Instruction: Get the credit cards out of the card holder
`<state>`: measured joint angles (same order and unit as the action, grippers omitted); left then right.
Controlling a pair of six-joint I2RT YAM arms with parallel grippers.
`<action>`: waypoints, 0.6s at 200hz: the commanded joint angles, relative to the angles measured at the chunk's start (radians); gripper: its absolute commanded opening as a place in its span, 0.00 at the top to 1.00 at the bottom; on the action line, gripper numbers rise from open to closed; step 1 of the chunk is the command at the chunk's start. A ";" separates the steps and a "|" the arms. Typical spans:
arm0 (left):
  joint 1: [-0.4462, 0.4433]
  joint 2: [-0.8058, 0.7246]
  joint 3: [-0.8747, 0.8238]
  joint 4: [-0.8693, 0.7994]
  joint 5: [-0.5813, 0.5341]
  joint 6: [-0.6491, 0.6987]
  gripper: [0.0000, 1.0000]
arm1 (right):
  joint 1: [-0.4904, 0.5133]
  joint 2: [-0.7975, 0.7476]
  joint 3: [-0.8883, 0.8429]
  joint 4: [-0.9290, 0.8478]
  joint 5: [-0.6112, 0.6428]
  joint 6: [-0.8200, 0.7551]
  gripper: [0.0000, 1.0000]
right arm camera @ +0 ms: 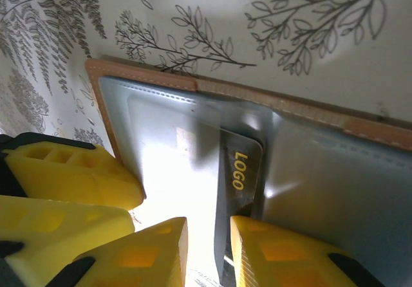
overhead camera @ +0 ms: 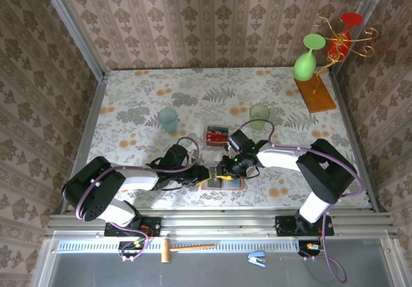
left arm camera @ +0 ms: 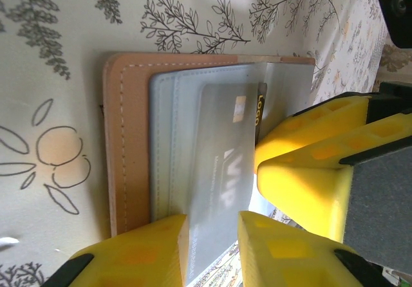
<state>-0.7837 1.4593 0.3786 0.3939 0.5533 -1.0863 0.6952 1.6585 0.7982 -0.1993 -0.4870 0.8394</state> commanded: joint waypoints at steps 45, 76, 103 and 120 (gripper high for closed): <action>0.006 0.009 -0.011 -0.023 0.000 -0.007 0.72 | 0.006 0.016 0.037 -0.125 0.097 -0.056 0.75; 0.005 0.009 -0.010 -0.023 0.000 -0.007 0.72 | 0.006 0.009 0.054 -0.136 0.104 -0.072 0.75; 0.005 0.009 -0.010 -0.023 0.000 -0.009 0.72 | 0.005 0.005 0.059 -0.134 0.094 -0.076 0.75; 0.005 0.006 -0.009 -0.024 0.000 -0.011 0.72 | 0.005 -0.004 0.056 -0.131 0.089 -0.074 0.75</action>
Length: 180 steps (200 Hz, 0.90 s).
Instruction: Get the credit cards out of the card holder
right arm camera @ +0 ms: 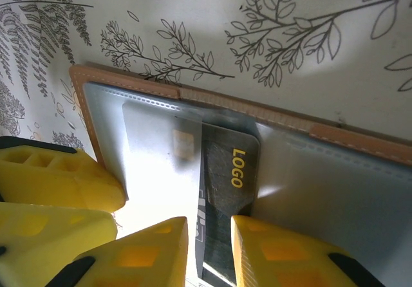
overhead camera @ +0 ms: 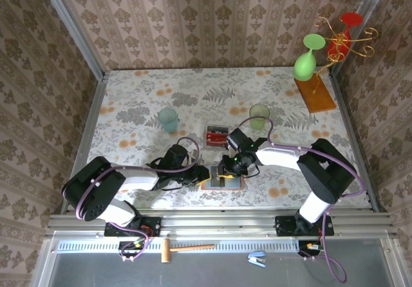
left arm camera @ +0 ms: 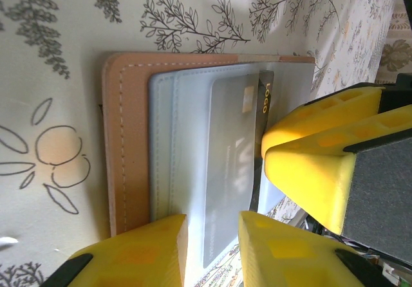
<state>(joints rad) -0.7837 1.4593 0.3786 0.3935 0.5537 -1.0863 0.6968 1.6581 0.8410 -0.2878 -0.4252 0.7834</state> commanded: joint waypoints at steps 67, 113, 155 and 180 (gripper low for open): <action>0.005 -0.021 0.061 -0.089 0.000 0.011 0.72 | -0.003 -0.087 -0.018 -0.001 0.006 0.007 0.75; 0.005 -0.022 0.135 -0.179 0.001 0.066 0.78 | -0.032 -0.127 -0.067 0.042 -0.016 0.036 0.76; 0.005 0.020 0.164 -0.197 0.006 0.091 0.82 | -0.057 -0.129 -0.114 0.098 -0.049 0.062 0.77; 0.005 0.046 0.164 -0.188 0.011 0.095 0.85 | -0.065 -0.120 -0.132 0.129 -0.070 0.072 0.77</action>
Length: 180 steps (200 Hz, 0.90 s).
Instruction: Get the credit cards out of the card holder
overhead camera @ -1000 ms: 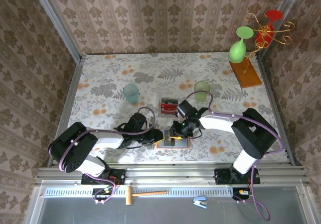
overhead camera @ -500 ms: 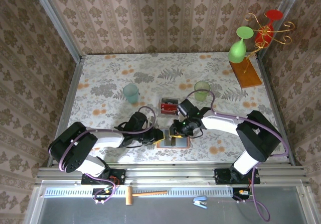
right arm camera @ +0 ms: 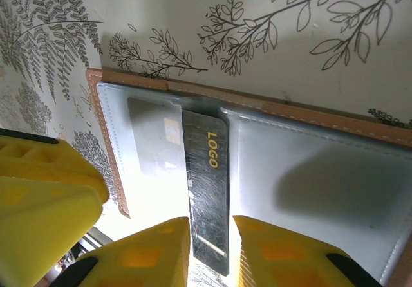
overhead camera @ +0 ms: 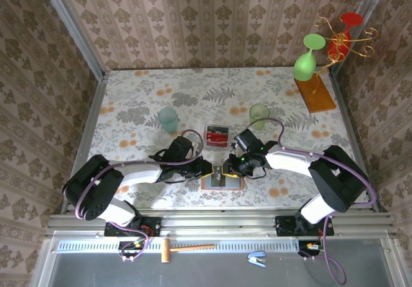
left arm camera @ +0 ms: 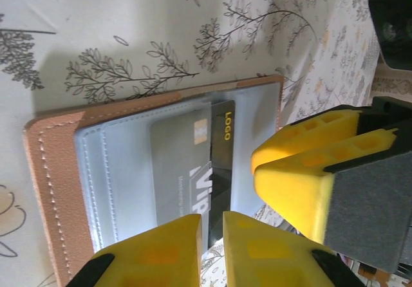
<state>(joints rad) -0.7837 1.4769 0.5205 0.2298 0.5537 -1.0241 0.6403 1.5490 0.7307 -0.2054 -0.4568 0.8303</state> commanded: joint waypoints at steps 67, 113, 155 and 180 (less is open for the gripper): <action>0.006 0.066 0.004 -0.010 0.009 0.037 0.86 | -0.017 0.015 -0.035 0.078 -0.057 0.031 0.77; 0.004 0.065 -0.017 -0.001 0.004 0.029 0.86 | -0.022 0.035 -0.049 0.094 -0.064 0.029 0.77; 0.005 0.068 -0.022 -0.001 0.005 0.025 0.86 | -0.024 0.054 -0.062 0.130 -0.081 0.039 0.78; 0.005 0.070 -0.023 -0.002 0.006 0.025 0.87 | -0.025 0.059 -0.073 0.160 -0.095 0.052 0.78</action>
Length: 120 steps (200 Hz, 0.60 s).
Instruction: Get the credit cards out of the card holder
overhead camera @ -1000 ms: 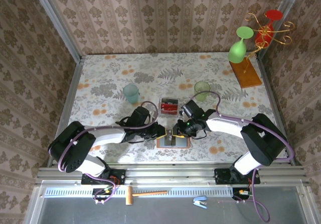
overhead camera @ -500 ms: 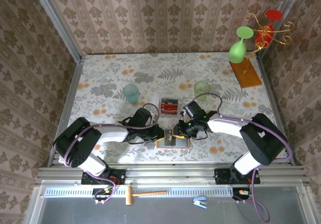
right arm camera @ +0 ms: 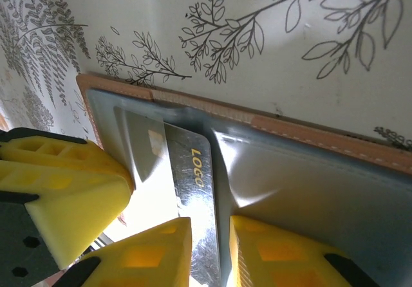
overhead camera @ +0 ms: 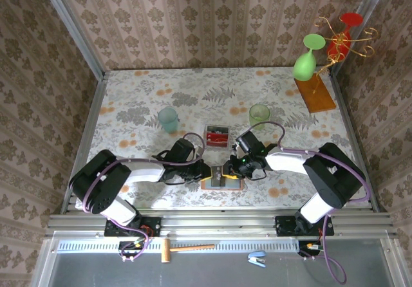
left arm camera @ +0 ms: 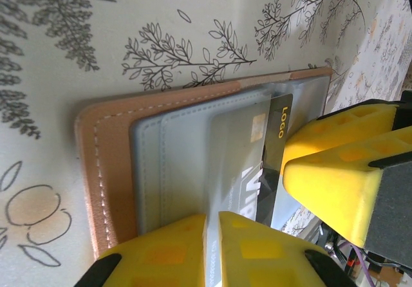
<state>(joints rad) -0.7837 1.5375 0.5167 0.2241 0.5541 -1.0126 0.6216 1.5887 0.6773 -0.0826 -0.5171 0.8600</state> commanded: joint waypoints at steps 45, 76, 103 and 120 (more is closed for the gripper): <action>0.004 0.013 -0.026 0.003 0.004 0.012 0.90 | -0.012 0.009 -0.032 0.077 -0.056 0.041 0.80; 0.004 0.014 -0.026 0.005 0.006 0.011 0.91 | -0.014 0.025 -0.037 0.109 -0.076 0.054 0.81; 0.004 0.014 -0.027 0.005 0.006 0.011 0.91 | -0.014 0.037 -0.047 0.141 -0.087 0.071 0.81; 0.004 0.014 -0.028 0.005 0.006 0.010 0.91 | -0.014 0.037 -0.047 0.142 -0.086 0.070 0.83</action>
<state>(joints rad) -0.7837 1.5383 0.5056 0.2352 0.5541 -1.0130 0.6117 1.6096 0.6449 0.0292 -0.5739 0.9104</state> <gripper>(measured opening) 0.086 0.184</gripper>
